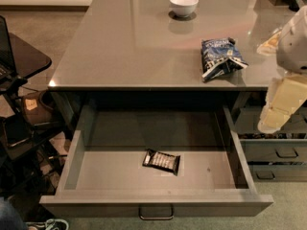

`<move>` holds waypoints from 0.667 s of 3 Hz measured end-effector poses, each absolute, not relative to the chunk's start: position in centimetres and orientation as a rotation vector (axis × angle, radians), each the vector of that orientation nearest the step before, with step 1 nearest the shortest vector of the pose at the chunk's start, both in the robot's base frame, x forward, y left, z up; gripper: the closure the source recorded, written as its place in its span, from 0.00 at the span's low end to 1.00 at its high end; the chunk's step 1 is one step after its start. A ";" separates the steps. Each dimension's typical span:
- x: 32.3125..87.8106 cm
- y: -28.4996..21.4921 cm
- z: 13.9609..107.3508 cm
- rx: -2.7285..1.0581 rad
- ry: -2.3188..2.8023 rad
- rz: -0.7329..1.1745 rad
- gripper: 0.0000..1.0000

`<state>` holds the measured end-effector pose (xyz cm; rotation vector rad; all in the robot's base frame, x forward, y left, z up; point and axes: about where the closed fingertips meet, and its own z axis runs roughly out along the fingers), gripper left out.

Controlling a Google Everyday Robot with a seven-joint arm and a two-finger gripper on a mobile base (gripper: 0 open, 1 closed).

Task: Pick rxbar chocolate from top drawer and place on counter

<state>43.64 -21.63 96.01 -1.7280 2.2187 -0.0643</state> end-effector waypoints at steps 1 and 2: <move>43.7 -21.4 90.6 -1.739 2.208 0.055 0.00; 43.1 -21.2 80.2 -1.683 2.230 0.265 0.00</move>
Offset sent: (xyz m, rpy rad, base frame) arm -0.0113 0.0047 -0.2990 0.3577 0.2417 -0.0334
